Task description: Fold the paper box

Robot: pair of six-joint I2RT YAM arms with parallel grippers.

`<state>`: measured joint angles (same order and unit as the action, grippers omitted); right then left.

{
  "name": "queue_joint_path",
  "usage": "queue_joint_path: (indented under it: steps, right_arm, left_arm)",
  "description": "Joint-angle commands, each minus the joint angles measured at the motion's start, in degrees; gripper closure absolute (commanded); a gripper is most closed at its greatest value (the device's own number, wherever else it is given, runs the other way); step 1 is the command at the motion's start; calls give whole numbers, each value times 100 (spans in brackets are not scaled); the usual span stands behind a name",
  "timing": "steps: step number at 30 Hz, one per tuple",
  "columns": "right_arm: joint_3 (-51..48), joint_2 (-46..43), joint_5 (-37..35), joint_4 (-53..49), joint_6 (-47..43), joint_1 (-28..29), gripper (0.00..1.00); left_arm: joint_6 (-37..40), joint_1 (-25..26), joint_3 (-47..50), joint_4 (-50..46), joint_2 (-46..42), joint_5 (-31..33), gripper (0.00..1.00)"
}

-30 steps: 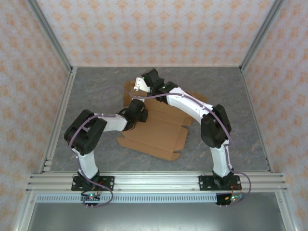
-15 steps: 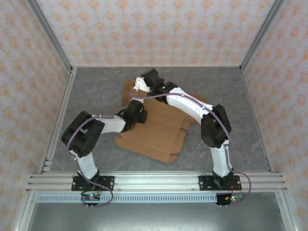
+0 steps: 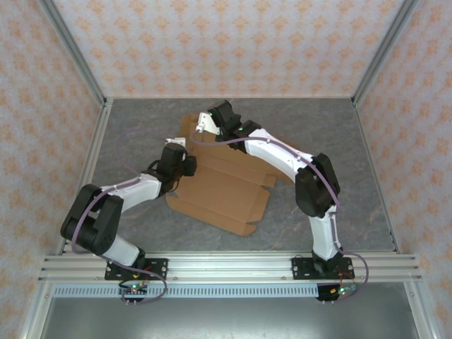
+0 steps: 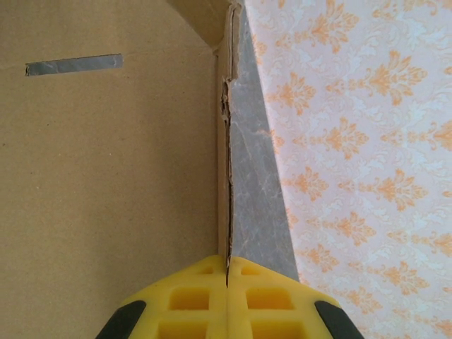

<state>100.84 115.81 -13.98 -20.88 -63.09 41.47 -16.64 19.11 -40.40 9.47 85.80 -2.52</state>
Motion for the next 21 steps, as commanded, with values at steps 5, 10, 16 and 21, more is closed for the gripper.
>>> queue_joint_path:
  steps: [5,10,16,21]
  right_arm:
    - [-972,-552,-718,1309,-762,250,100]
    - [-1837,-777,-945,2522,-1357,435,100]
    - [-2641,-953,-1104,3904,-2195,697,100]
    - [-3024,-888,-1221,4884,-2920,871,100]
  left_arm:
    - [-457,-416,36,-820,-626,-152,58]
    - [-630,-792,25,-1118,-971,-330,58]
    - [-590,-1121,-63,-1221,-1067,-427,58]
    - [-598,-1284,-111,-1051,-1104,-813,57]
